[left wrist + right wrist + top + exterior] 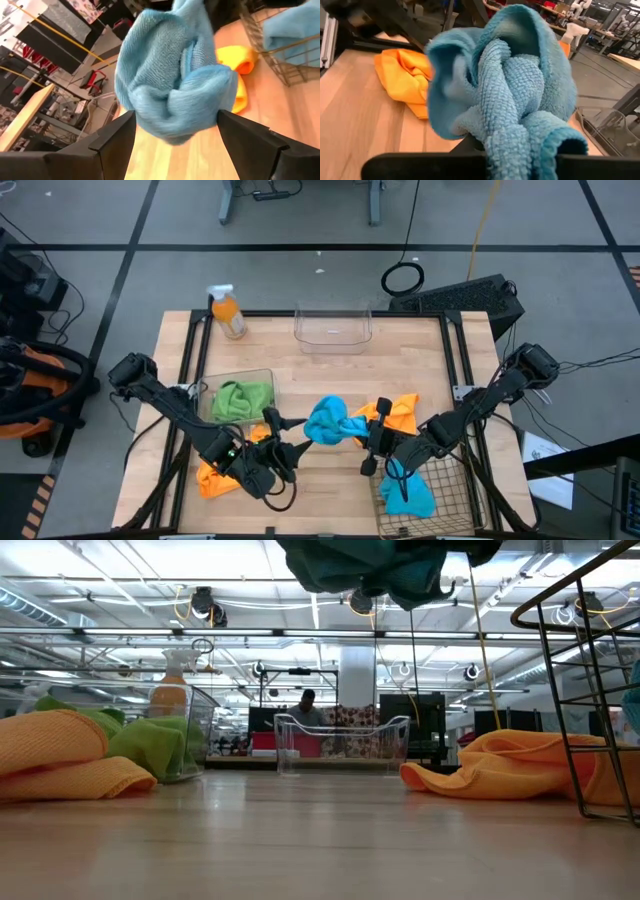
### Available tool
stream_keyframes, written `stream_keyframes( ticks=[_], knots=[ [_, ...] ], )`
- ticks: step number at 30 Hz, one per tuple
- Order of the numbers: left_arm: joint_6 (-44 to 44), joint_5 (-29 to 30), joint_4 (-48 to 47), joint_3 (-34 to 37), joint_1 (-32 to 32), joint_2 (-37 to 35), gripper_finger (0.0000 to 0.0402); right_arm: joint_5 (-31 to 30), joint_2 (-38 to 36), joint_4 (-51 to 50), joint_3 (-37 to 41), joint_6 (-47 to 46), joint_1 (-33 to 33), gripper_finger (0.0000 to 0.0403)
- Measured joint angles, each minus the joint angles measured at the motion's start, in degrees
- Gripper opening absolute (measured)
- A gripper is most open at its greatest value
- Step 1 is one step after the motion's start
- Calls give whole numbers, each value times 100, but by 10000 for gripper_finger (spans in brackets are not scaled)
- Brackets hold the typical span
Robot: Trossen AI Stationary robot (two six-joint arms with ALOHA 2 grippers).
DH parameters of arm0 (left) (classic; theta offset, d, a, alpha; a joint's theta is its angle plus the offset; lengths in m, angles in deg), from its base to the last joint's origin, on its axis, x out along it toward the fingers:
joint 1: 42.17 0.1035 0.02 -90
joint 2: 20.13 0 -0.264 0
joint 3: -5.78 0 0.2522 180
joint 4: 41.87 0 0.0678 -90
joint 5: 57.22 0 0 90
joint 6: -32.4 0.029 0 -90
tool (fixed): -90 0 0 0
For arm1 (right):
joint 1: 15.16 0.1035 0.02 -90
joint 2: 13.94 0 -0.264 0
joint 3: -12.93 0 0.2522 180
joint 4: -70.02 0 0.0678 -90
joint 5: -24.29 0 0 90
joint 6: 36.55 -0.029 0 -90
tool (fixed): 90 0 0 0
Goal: Sort microfiber towel by color & place in baskets
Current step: Put the blue microfiber towel into the wire basket
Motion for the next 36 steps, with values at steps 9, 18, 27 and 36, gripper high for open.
stream_keyframes(
  ticks=[9,18,27,36],
  knots=[
    [0,-70,-198,2,-394,-36,286,-387,-1,-249,0,-298,2,9],
    [24,-867,-178,2,-369,-36,286,-770,1,-249,0,-287,2,9],
    [11,-1105,187,33,-126,-36,286,-874,1,-223,0,-284,2,9],
    [6,-1222,540,62,506,190,286,-308,1,252,0,86,0,9]
  ],
)
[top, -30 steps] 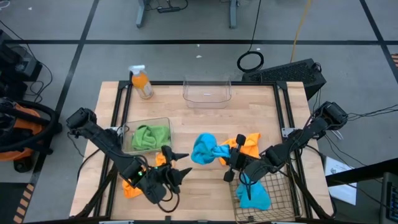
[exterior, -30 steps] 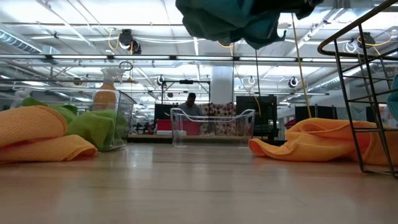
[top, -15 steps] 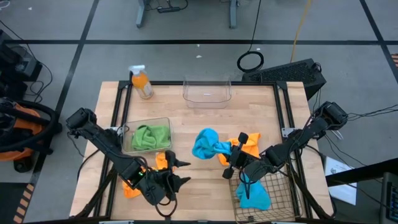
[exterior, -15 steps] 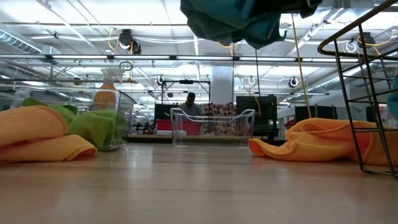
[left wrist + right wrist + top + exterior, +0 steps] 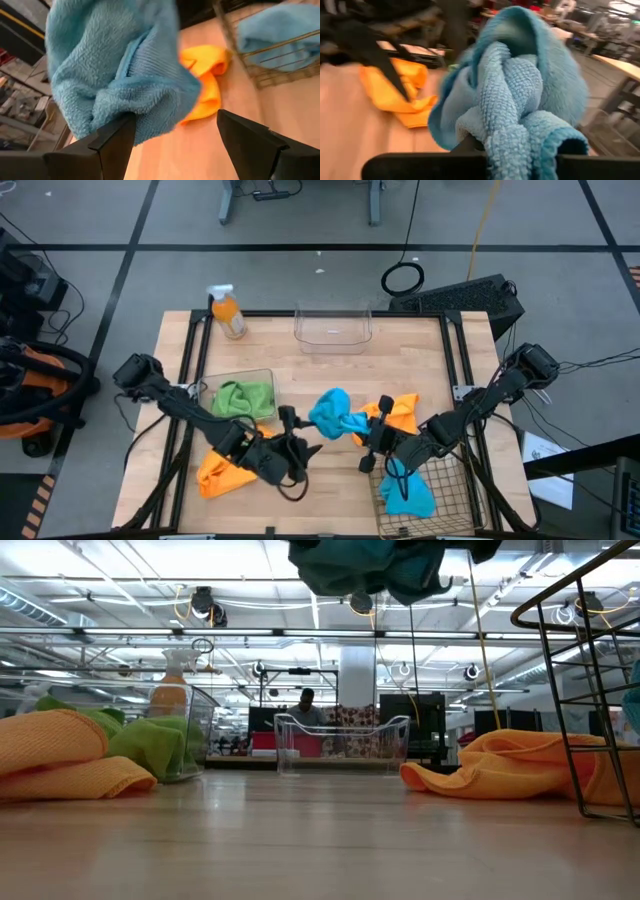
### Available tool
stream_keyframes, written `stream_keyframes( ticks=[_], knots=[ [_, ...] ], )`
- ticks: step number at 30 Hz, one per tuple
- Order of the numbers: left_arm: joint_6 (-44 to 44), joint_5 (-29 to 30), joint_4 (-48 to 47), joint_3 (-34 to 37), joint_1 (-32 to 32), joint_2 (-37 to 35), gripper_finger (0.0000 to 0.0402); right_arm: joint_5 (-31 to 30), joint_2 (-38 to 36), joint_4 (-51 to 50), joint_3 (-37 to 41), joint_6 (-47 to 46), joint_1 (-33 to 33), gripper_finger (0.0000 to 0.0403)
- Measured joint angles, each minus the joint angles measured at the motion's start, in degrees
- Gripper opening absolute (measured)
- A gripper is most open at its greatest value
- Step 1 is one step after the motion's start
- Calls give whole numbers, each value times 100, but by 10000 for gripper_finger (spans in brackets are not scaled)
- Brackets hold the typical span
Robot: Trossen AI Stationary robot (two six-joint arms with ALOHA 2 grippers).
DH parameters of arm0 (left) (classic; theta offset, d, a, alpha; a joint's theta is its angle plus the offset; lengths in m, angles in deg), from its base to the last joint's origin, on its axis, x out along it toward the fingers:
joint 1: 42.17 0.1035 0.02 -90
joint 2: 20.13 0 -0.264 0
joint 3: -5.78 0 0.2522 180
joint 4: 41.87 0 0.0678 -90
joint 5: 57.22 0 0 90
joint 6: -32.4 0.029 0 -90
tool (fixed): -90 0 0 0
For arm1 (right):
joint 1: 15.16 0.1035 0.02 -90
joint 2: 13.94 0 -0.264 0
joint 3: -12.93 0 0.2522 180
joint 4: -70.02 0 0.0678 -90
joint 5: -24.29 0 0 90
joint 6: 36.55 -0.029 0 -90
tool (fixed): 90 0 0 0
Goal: Sort microfiber towel by color & place in baskets
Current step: Put the blue microfiber towel into the wire basket
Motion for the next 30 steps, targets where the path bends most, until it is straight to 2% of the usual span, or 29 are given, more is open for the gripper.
stream_keyframes(
  ticks=[7,12,14,19,22,26,30],
  knots=[
    [367,-98,663,4,258,86,286,564,0,147,0,198,2,9],
    [805,-1225,1446,4,241,202,286,565,0,147,0,287,8,21],
    [981,-1391,1687,4,233,267,286,560,0,170,5,292,15,37],
    [1210,-964,1698,4,232,332,286,946,0,211,11,290,31,100],
    [1214,-946,1615,4,256,334,286,1209,2,240,11,285,32,148],
    [1365,-1382,1659,4,246,336,286,1430,3,254,9,285,36,214],
    [1526,-1675,1973,4,225,366,286,1939,97,556,4,478,-2,266]
  ],
)
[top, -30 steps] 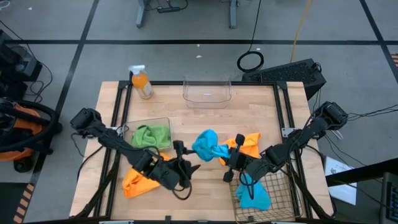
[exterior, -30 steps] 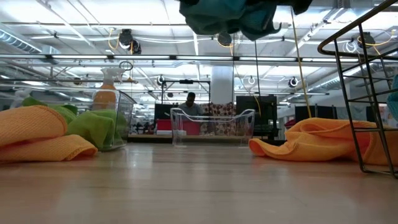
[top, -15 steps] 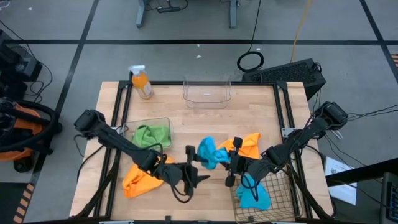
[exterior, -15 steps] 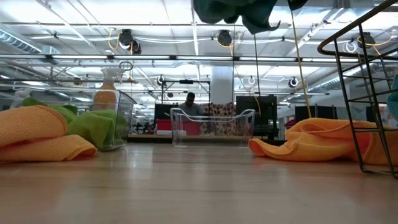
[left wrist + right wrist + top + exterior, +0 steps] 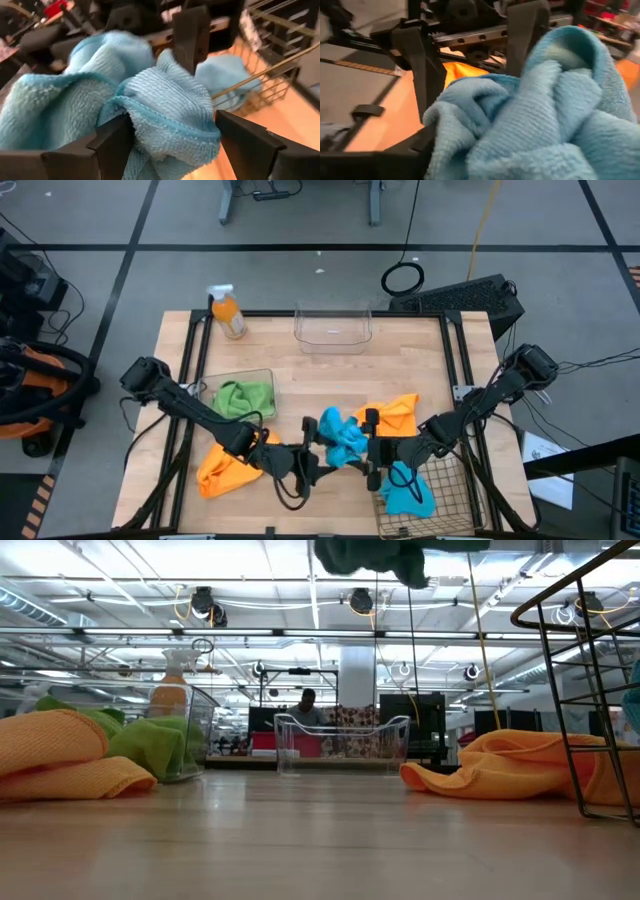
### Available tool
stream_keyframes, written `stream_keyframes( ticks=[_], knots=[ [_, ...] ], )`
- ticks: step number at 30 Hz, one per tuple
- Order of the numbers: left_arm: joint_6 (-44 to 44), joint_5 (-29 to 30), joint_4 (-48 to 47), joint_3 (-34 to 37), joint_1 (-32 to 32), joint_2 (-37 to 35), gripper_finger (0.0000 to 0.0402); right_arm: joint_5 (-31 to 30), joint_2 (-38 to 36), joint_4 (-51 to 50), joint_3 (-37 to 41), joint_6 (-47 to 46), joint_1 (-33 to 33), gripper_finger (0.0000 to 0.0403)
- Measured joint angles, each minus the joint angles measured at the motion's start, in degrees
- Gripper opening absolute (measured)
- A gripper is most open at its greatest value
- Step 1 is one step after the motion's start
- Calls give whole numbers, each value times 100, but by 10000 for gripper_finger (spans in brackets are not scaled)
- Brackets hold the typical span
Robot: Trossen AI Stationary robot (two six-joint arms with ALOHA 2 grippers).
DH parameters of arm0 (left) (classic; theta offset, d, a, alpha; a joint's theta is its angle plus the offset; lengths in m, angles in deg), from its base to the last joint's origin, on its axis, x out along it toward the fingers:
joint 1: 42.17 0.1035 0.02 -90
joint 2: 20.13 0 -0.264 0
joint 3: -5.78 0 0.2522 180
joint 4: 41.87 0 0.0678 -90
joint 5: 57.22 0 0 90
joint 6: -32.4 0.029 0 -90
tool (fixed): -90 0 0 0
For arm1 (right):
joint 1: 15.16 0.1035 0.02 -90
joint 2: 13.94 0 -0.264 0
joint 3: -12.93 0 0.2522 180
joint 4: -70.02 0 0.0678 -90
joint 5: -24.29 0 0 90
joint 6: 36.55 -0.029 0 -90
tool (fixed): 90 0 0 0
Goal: Sort microfiber towel by color & place in baskets
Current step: Put the blue microfiber towel into the wire basket
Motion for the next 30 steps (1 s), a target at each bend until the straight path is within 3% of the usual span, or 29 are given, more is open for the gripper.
stream_keyframes(
  ticks=[3,6,14,17,19,25,30],
  knots=[
    [140,-87,84,0,-13,9,286,131,88,301,0,359,2,277],
    [172,-93,75,0,-24,9,286,6,98,279,0,435,-1,257],
    [729,-63,637,0,-363,9,286,-166,100,-102,-172,940,-4,97],
    [936,154,722,0,-550,9,286,-171,100,-1083,-561,1097,-4,31],
    [1076,453,720,0,-684,9,286,-163,70,-1961,-939,950,-4,14],
    [1437,1617,724,0,-1001,9,286,452,54,-5280,-2432,-742,97,35],
    [1512,1927,739,-7,-1155,-48,286,1195,48,-7108,-3529,-2277,396,22]
  ],
)
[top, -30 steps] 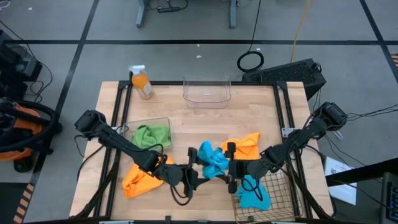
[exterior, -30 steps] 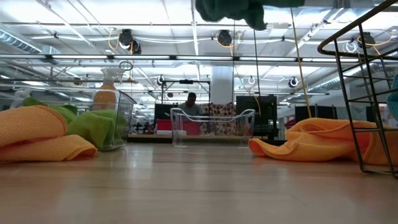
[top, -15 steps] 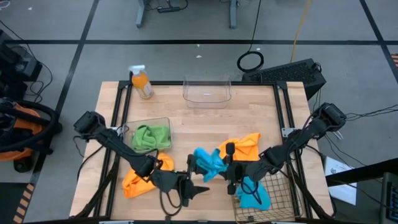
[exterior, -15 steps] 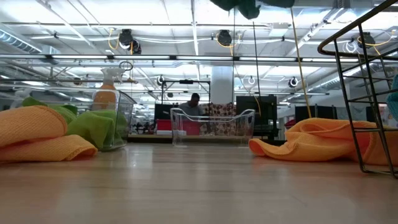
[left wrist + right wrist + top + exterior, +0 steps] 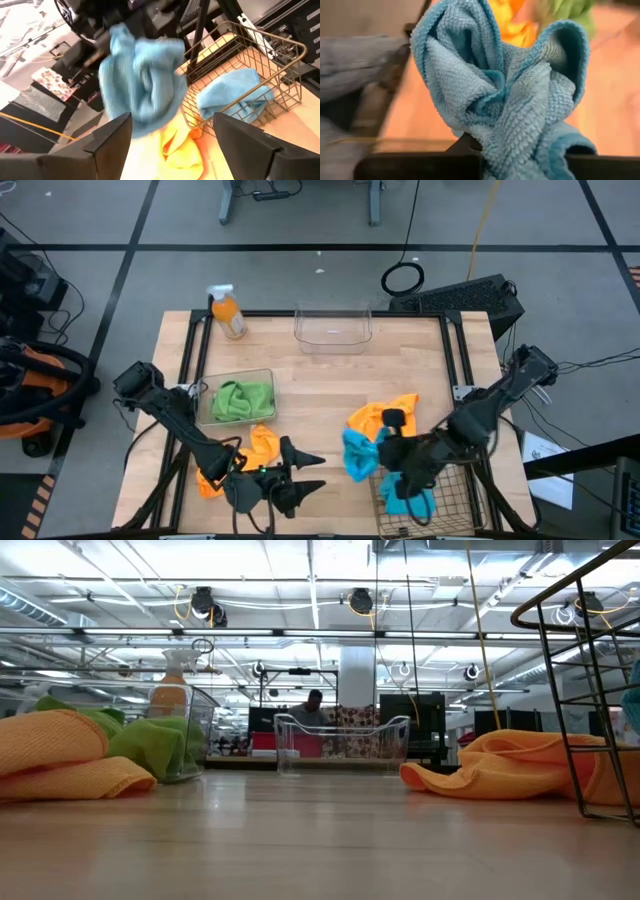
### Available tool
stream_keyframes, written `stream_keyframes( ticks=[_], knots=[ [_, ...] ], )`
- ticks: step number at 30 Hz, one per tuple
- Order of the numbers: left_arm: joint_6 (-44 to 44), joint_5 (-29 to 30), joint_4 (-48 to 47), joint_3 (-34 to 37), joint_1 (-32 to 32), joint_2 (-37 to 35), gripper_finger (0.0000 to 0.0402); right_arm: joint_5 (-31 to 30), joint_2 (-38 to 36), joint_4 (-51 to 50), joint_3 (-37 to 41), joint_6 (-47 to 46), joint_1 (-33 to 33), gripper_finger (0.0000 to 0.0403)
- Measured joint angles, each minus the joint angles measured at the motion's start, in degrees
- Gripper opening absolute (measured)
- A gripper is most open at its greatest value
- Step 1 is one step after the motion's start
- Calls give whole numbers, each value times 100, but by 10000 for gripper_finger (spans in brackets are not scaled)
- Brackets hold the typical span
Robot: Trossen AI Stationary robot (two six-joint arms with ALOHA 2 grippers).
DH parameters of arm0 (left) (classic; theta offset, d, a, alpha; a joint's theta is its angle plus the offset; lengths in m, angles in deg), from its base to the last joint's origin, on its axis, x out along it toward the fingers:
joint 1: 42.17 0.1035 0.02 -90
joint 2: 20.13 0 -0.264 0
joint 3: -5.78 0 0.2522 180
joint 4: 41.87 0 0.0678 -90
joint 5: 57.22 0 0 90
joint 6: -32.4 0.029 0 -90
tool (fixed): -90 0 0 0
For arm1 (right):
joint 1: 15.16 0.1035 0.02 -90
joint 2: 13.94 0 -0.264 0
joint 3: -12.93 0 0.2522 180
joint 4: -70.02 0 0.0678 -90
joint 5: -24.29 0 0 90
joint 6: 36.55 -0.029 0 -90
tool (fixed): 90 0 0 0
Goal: Sort microfiber towel by color & place in baskets
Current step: Put the blue microfiber towel into the wire basket
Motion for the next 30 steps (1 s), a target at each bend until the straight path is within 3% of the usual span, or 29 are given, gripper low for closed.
stream_keyframes(
  ticks=[6,15,23,30],
  knots=[
    [-43,137,16,1,-32,-17,286,547,-5,-1022,-523,-1820,630,21],
    [-816,159,-721,0,-33,-19,286,1278,33,-2594,-41,-4492,1479,23],
    [-1301,508,-1413,0,-21,-19,286,1325,30,-2800,1037,-5384,1885,24],
    [-1395,517,-1596,0,17,-19,286,1697,30,-1632,1941,-5431,1890,25]
  ],
)
